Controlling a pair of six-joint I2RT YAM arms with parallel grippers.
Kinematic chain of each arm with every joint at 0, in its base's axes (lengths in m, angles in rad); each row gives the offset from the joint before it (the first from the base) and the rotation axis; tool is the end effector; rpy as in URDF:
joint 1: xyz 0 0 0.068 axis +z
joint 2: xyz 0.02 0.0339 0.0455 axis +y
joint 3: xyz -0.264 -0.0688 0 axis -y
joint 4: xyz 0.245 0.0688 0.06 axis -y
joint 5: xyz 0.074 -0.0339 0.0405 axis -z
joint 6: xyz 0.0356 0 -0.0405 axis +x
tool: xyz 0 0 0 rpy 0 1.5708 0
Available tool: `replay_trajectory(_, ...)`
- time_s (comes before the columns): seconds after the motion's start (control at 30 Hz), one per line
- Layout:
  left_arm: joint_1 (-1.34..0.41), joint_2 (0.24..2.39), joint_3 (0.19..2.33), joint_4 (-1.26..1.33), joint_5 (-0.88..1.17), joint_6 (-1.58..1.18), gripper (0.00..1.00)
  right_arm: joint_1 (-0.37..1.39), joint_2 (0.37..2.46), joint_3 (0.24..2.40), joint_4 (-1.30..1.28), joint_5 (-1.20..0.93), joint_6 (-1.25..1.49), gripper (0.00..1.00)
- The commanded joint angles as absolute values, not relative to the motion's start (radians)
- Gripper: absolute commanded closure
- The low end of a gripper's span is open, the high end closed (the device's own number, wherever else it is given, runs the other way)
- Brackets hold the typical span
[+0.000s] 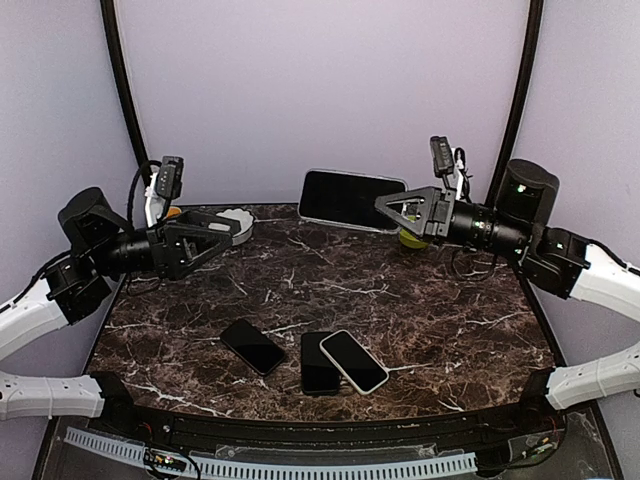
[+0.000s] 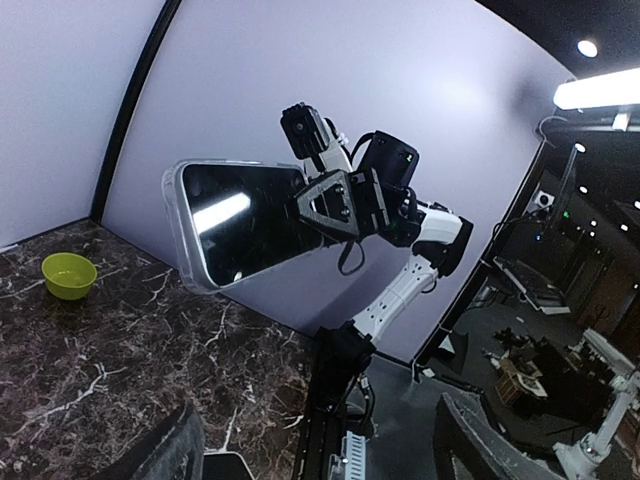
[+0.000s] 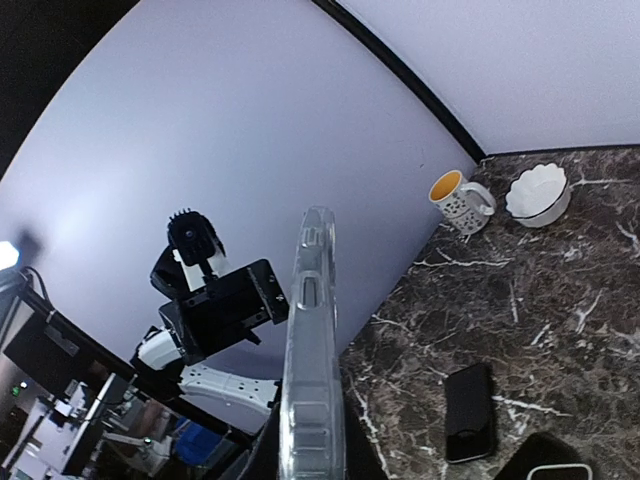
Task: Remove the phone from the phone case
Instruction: Adjust the phone case on the phone.
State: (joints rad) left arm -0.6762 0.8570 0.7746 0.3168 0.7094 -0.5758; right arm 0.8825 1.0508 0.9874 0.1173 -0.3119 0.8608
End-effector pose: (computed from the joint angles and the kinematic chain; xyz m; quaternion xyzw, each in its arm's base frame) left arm 0.1372 -0.1398 0.3761 0.3014 0.5666 -0.6057 0.4704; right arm 0.1471 0.1961 0.3928 -0.1201 0.6782 0.6176 0.3797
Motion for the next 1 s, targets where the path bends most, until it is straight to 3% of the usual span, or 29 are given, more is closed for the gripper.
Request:
replay_trajectory(0.0, -0.671, 0.792, 0.768, 0.186, 0.753, -0.327, 0.19, 0.909, 0.978, 0.956, 0.161, -0.256, 0.395, 1.00)
replay_trajectory(0.17, -0.674, 0.763, 0.715, 0.203, 0.826, -0.186, 0.22, 1.002, 0.981, 0.944, 0.116, -0.268, -0.018, 1.00)
replay_trajectory(0.43, -0.744, 0.727, 0.660, 0.157, 0.916, 0.172, 0.32, 1.061, 0.995, 0.928, 0.065, -0.344, -0.407, 1.00)
replay_trajectory(0.63, -0.851, 0.743, 0.686, 0.015, 0.858, 0.375, 0.45, 1.074, 1.025, 0.923, 0.068, -0.387, -0.504, 1.00)
replay_trajectory(0.97, -0.901, 0.745, 0.657, 0.068, 0.722, 0.457, 0.51, 1.075, 1.082, 0.972, -0.021, -0.459, -0.583, 1.00)
